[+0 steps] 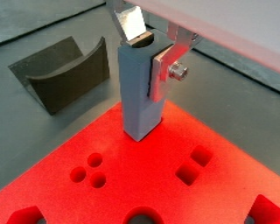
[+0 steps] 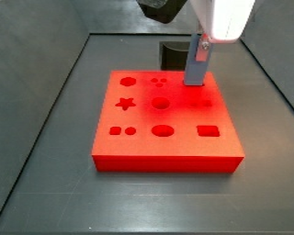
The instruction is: Insert the arch object.
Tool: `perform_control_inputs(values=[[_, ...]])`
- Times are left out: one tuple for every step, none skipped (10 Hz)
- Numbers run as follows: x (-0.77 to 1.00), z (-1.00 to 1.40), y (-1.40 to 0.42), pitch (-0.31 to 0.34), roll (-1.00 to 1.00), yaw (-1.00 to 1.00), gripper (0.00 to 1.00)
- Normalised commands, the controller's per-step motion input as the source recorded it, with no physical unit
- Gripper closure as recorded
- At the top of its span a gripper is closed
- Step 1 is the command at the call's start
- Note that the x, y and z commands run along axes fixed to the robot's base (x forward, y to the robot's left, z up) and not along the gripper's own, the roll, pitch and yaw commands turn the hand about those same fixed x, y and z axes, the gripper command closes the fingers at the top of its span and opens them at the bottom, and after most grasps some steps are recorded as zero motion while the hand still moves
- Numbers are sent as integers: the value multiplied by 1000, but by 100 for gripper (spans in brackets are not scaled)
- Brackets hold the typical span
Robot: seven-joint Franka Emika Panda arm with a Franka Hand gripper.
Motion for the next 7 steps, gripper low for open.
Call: perform_control_inputs(values=[[0,-137,-9,-34,0,94,100],[0,-149,-3,-33,0,94,100],[14,-137,-9,-23,0,94,100],[89,-109,-31,-4,0,80,100],[131,-83,-40,0,0,80,100],[126,-69,-29,0,0,71,100],[103,-71,-17,0,0,54,100]])
